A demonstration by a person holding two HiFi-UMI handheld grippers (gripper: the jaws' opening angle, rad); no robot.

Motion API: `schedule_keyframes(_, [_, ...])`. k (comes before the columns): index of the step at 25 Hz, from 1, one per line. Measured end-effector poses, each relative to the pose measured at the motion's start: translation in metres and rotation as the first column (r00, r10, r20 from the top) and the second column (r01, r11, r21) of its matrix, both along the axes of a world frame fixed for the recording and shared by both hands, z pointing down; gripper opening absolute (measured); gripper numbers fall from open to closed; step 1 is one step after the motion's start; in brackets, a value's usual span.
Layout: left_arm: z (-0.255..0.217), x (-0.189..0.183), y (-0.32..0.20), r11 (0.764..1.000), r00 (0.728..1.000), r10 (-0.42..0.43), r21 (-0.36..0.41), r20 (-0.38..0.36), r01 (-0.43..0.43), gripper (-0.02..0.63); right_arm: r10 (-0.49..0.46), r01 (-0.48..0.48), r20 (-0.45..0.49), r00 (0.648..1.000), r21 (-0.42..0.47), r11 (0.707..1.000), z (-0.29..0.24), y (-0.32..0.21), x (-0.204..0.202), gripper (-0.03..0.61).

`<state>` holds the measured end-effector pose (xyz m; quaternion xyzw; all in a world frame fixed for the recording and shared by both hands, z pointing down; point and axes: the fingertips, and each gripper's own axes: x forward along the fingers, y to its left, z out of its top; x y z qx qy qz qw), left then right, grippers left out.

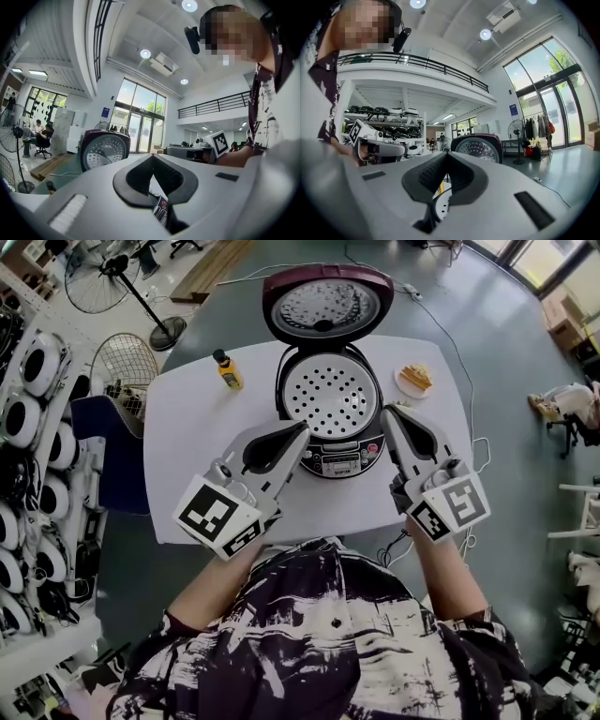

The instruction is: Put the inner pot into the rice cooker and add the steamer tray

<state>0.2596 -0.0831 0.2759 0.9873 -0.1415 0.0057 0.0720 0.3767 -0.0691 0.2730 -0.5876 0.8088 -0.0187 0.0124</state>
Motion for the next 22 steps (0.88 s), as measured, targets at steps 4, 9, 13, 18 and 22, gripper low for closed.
schedule_keyframes(4, [-0.001,0.001,0.001,1.000,1.000,-0.004,-0.001,0.002,0.004,0.005,-0.004,0.004,0.001,1.000,-0.005,1.000,-0.001,0.000,0.000,-0.003])
schedule_keyframes(9, [-0.001,0.000,0.002,1.000,1.000,-0.005,-0.002,0.002,0.005,0.005,-0.006,0.006,-0.003,1.000,-0.010,1.000,0.001,0.000,-0.002,-0.003])
schedule_keyframes(13, [0.000,-0.001,0.002,1.000,1.000,-0.004,-0.002,0.002,0.004,0.005,-0.004,0.004,-0.005,1.000,-0.019,1.000,0.005,0.001,-0.002,-0.003])
schedule_keyframes(18, [0.003,0.000,0.002,1.000,1.000,0.000,-0.004,0.006,0.000,0.005,-0.007,0.007,-0.006,1.000,-0.032,0.999,0.010,0.000,-0.002,-0.004])
schedule_keyframes(22, [0.003,-0.001,0.001,1.000,1.000,0.003,-0.003,0.007,-0.003,0.005,-0.005,0.004,-0.008,1.000,-0.037,0.999,0.011,-0.001,-0.002,-0.004])
